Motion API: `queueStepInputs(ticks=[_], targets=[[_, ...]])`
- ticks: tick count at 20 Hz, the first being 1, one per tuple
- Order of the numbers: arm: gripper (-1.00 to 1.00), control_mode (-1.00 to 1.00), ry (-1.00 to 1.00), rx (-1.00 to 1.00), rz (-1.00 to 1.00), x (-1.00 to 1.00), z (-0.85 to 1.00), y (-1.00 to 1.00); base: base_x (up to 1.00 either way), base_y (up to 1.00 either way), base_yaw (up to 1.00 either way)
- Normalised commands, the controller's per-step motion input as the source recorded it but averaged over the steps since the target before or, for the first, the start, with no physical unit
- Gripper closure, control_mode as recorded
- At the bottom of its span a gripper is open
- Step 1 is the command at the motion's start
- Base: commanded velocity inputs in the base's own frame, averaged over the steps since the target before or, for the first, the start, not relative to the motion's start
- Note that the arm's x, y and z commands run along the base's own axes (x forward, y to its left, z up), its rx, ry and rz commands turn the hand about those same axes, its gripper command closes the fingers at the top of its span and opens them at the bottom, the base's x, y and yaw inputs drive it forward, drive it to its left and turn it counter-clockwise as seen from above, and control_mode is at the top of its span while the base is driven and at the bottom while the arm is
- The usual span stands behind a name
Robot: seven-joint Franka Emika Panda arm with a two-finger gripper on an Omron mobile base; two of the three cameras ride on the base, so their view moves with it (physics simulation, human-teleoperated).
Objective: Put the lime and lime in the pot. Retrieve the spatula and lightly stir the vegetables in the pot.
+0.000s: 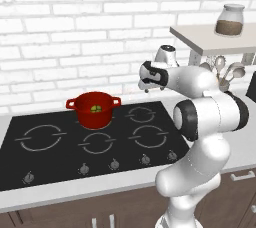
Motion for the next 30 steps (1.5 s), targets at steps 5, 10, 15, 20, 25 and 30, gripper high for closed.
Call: queueStepInputs(ticks=[5, 10, 15, 20, 25, 30], targets=[[-1.0, -1.0, 0.0, 0.04, -0.18, -0.33, -0.29, -0.69, 0.0, 0.0, 0.0], [-1.0, -1.0, 0.0, -0.01, -0.1, -0.5, -0.64, -0.25, 0.0, 0.0, 0.0], [-1.0, -1.0, 0.0, 0.0, -0.1, -0.24, -0.15, -0.59, 0.0, 0.0, 0.0], [-1.0, -1.0, 0.01, 0.0, -0.07, -0.09, -0.19, -0.71, 0.0, 0.0, 0.0], [-1.0, -1.0, 0.04, 0.0, -0.04, -0.09, -0.32, -0.59, 0.0, 0.0, 0.0], [-1.0, -1.0, 0.04, 0.0, 0.0, -0.06, -0.31, -0.46, 0.0, 0.0, 0.0]])
